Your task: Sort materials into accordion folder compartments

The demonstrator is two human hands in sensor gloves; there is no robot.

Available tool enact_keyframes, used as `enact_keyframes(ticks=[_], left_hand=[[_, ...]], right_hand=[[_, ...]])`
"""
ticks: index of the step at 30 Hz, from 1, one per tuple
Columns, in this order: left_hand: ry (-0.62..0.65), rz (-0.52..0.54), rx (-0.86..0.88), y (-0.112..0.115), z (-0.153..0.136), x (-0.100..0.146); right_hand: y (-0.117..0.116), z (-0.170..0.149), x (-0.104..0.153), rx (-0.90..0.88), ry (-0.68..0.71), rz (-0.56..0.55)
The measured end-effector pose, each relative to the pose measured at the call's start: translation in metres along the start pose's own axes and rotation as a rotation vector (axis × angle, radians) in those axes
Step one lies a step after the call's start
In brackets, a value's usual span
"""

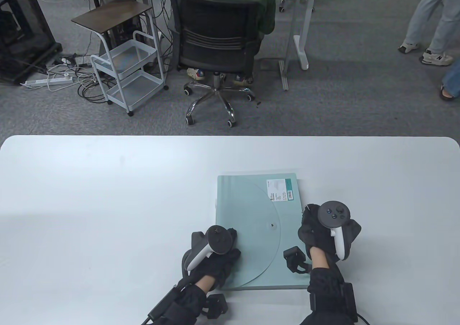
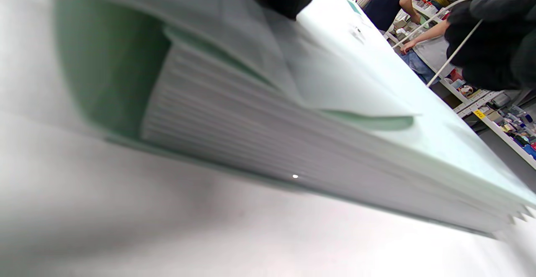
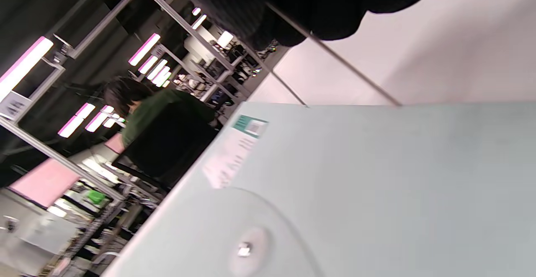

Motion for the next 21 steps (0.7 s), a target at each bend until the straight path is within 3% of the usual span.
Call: enact_keyframes(ticks=[3, 7, 15, 21], left_hand=[[0.0, 0.001, -0.001, 0.0, 0.0, 0.0], [0.0, 0.0, -0.005, 0.0, 0.0, 0.0], [-0.001, -0.001, -0.002, 0.0, -0.001, 0.0], [0.003, -0.006, -0.022, 0.001, -0.001, -0.001]], right_hand=[[0.0, 0.004, 0.001, -0.046, 0.023, 0.033], [-0.008, 0.002, -0.002, -0.148, 0.019, 0.158], [-0.013, 0.004, -0.002, -0.236, 0.01, 0.198], [-0.026, 0.016, 0.0, -0.142, 0.021, 0.192]])
Point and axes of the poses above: the tracker on the back of each hand, its own z axis roughly to the thumb side, its own x axis roughly from the fingertips to the wrist, y = z × x, the point moved 1 cm from there along -x, roughly from the wrist to the fingertips, and after that the axes turned 10 degrees about z, right-handed, at the moved point
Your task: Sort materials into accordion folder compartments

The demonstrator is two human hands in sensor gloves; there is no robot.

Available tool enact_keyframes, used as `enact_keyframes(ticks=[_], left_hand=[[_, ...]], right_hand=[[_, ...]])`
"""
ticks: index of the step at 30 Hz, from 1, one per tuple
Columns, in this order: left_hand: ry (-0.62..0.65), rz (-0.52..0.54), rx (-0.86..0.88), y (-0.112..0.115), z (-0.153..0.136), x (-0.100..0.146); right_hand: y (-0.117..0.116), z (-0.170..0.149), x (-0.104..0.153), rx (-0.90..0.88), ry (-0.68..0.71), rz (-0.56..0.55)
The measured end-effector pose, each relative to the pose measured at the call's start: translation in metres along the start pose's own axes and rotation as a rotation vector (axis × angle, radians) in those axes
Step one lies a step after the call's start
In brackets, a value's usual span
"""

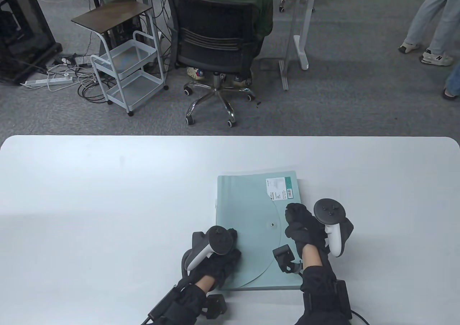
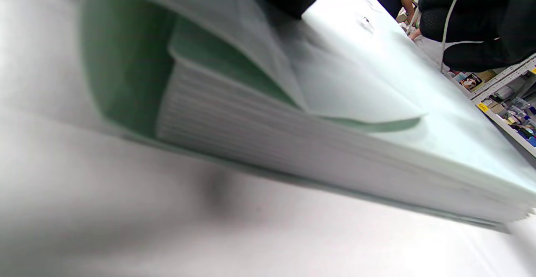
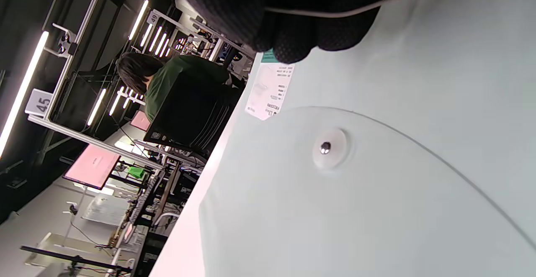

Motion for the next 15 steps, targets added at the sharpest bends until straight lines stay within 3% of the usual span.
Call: enact_keyframes(ticks=[15], left_hand=[[0.007, -0.019, 0.0, 0.0, -0.002, -0.001]], right_hand=[[-0.053, 0.028, -0.016, 0.423, -0.122, 0.073]])
Point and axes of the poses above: the tracker on the back of each hand, its own z axis roughly to the thumb side, its own x axis roughly from the fingertips to the wrist, y = z × x, the point moved 1 cm from there along -x, roughly from the wrist to the fingertips, and after that the axes turned 10 degrees about z, right-handed, at the moved point
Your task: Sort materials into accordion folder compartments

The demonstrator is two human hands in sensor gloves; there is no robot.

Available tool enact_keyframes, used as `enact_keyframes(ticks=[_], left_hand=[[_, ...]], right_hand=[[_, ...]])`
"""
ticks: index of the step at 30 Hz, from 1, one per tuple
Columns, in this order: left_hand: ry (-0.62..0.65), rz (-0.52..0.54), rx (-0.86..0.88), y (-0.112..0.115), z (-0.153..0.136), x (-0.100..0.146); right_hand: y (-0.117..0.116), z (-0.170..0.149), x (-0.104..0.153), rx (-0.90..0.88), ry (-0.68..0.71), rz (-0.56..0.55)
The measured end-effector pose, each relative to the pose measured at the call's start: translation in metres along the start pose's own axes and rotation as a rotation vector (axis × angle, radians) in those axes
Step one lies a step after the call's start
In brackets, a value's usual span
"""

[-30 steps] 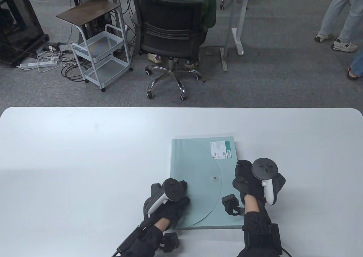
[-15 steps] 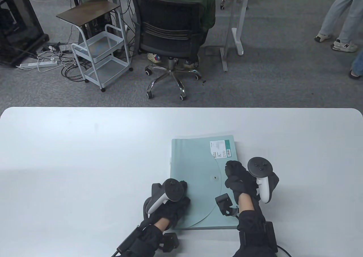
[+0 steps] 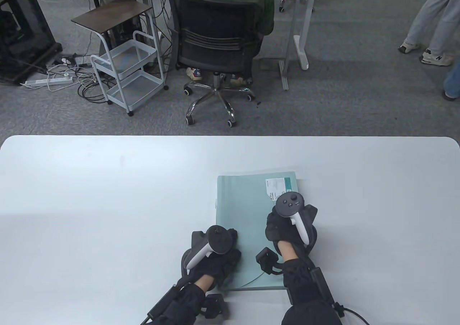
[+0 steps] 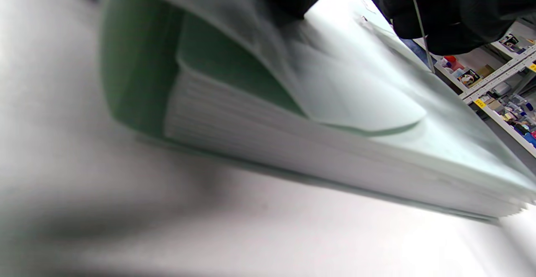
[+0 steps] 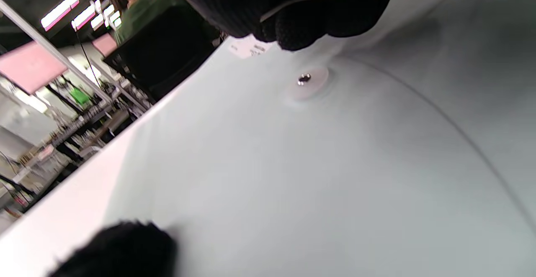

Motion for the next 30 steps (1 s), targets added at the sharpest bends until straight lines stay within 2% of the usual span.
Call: enact_keyframes(ticks=[7, 14, 19, 30], left_hand=[[-0.002, 0.007, -0.003, -0.001, -0.002, 0.0], [0.006, 0.002, -0.008, -0.001, -0.002, -0.001], [0.006, -0.001, -0.013, -0.001, -0.002, -0.001], [0.005, -0.005, -0.02, 0.0, -0.001, -0.001]], right_hand=[[-0.012, 0.014, -0.006, 0.108, -0.042, 0.053], [-0.022, 0.015, -0.013, 0.178, -0.066, 0.118], [-0.027, 0.015, -0.016, 0.25, -0.086, 0.115], [-0.044, 0.034, -0.013, 0.549, -0.1, 0.104]])
Point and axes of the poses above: the tracker on the back of each hand, its own z axis roughly to the thumb side, its own x axis roughly from the fingertips to the wrist, y = z × x, the point moved 1 cm from there along -x, roughly from the wrist to the fingertips, and after that the axes turned 10 degrees about z, right-handed, at the moved point
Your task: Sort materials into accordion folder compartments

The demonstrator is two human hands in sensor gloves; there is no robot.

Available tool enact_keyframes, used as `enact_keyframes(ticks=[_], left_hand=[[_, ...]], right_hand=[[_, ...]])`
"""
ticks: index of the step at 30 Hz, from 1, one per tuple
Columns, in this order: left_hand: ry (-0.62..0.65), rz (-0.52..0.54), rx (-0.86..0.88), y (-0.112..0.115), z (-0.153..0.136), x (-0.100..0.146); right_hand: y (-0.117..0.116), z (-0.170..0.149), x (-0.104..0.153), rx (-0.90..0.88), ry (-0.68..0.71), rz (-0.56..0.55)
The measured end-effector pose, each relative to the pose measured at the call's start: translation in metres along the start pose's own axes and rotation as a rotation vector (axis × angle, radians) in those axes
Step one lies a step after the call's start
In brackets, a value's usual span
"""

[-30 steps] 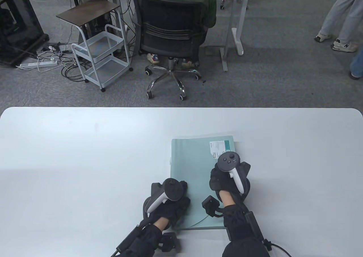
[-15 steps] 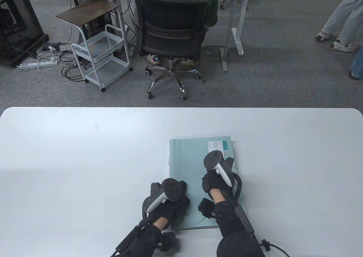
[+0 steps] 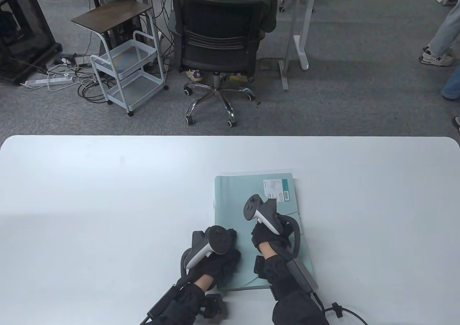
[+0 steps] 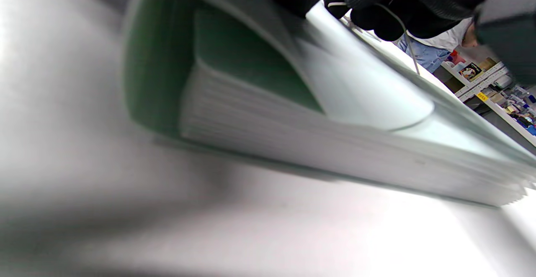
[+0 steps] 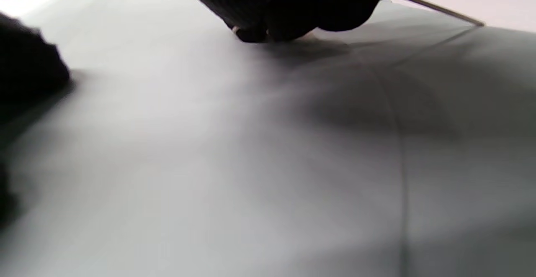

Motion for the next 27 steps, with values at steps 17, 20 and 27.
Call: enact_keyframes(ticks=[17, 20, 27], left_hand=[[-0.007, 0.0, 0.032, 0.004, 0.001, 0.0], [-0.01, 0.0, 0.03, 0.004, 0.002, 0.0], [-0.009, -0.002, 0.026, 0.005, 0.003, -0.001]], right_hand=[[-0.022, -0.009, 0.023, 0.124, 0.087, -0.122], [-0.023, -0.012, 0.028, 0.17, 0.081, -0.121], [-0.023, -0.027, 0.034, 0.153, 0.079, -0.082]])
Point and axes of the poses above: the tracker on the back of each hand, its own z axis roughly to the thumb side, its own x axis roughly from the fingertips to the wrist, y = z × x, the point moved 1 cm from there along -x, roughly from the wrist to the fingertips, and after that the axes turned 10 degrees about z, right-handed, at the moved point
